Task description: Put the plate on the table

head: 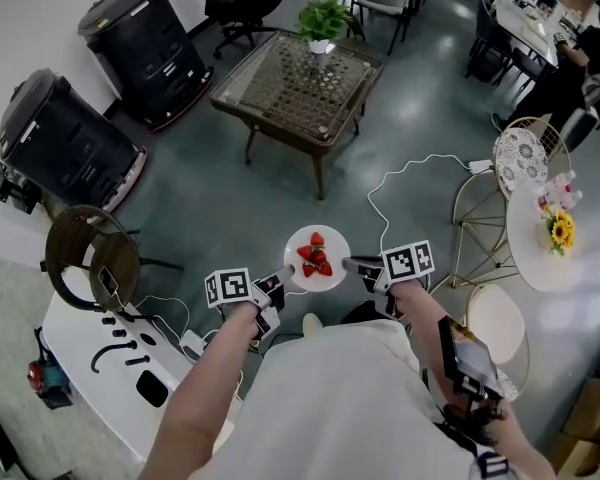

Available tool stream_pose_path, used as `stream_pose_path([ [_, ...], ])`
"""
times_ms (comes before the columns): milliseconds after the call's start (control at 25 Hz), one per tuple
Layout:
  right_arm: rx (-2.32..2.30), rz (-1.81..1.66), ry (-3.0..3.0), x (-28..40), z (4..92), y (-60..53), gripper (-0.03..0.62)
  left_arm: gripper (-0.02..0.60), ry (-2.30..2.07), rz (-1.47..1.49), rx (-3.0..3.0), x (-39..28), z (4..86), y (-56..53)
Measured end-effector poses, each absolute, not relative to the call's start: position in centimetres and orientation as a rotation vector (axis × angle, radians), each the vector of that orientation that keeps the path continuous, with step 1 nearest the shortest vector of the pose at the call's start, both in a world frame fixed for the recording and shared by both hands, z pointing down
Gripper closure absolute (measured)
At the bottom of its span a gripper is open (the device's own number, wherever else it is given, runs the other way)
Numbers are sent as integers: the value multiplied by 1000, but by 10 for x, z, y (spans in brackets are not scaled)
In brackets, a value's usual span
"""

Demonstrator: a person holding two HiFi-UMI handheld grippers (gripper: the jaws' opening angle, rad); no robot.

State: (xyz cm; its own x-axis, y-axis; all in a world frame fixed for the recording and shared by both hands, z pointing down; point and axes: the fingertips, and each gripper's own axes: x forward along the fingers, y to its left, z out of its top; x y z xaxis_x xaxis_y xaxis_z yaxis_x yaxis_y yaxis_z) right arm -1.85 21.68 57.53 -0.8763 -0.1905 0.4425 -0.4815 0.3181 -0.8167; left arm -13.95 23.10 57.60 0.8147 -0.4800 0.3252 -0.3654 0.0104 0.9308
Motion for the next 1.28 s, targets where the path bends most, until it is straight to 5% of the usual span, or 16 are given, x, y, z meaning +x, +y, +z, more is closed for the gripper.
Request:
stream_pose_path([
  [520, 606, 1537, -2331, -22, 592, 183, 559, 566, -686, -144, 1529, -142, 591, 207],
  [1280, 464, 1614, -2306, 31, 601, -12, 559, 565, -793, -87, 1485, -89, 595, 18],
])
